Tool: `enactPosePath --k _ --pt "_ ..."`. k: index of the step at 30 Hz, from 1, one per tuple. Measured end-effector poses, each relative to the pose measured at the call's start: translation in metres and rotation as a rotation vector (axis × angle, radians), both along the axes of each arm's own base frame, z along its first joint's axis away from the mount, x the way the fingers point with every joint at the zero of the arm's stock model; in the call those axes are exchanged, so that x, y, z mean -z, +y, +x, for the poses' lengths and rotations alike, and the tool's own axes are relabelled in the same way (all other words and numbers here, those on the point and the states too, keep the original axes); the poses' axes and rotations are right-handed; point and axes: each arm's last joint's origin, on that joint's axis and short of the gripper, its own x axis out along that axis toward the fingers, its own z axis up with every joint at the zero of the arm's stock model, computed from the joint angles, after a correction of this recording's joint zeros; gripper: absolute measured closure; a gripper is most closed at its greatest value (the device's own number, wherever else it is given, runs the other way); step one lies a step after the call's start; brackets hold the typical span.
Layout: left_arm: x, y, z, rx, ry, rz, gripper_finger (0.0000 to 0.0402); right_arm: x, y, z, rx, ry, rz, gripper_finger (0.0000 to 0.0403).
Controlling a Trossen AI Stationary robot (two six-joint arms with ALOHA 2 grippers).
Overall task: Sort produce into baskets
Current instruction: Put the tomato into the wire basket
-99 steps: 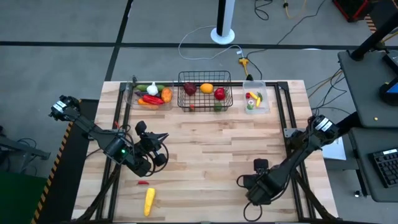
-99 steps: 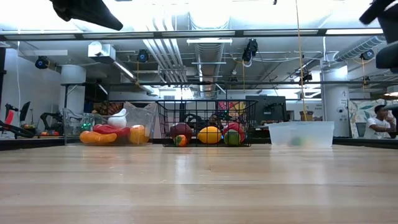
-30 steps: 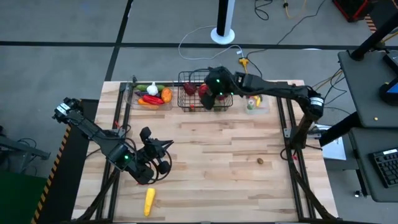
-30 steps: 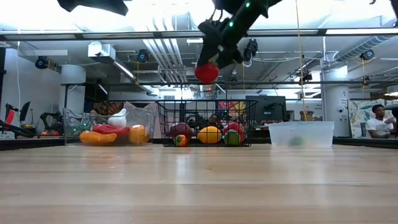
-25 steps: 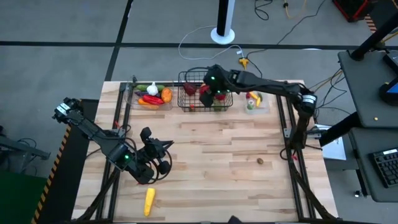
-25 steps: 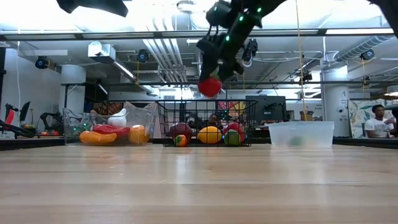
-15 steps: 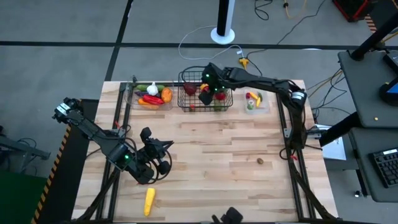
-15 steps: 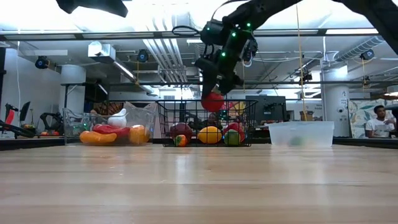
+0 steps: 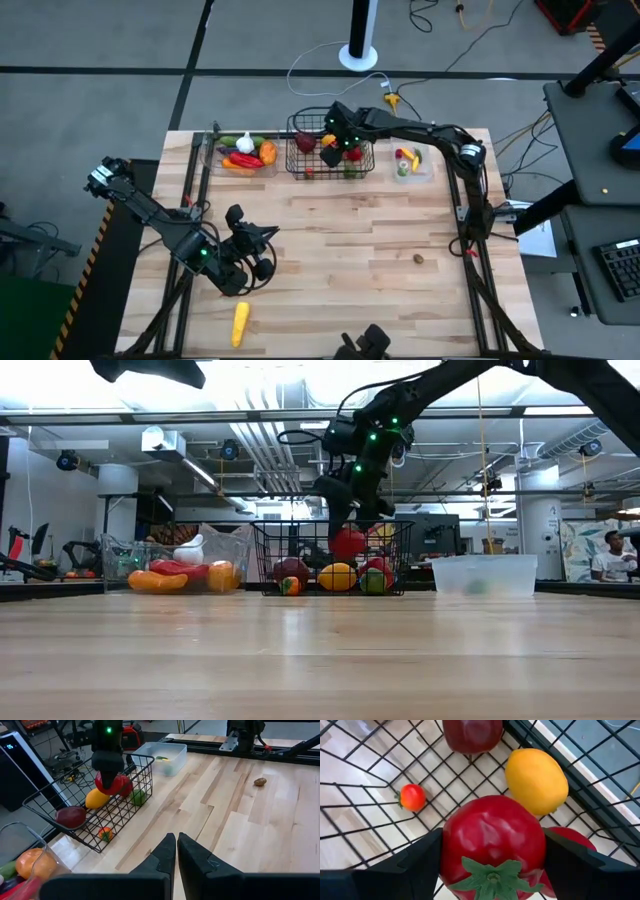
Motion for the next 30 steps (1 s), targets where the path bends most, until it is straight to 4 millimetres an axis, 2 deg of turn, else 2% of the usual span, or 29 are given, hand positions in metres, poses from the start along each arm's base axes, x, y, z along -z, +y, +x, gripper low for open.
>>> enactPosePath --k 14,20,30 --pt "0.0 0.0 0.0 0.0 0.007 0.005 0.0399 0.02 -0.01 0.007 0.057 -0.009 0.026 0.0115" --pt "0.001 0.001 -0.001 0.0 0.015 0.012 0.0399 0.021 -0.013 0.006 0.062 -0.009 0.03 0.0112" --pt "0.001 0.001 -0.002 0.0 0.022 0.017 0.0399 0.033 -0.014 0.009 0.005 0.032 0.02 0.0111"
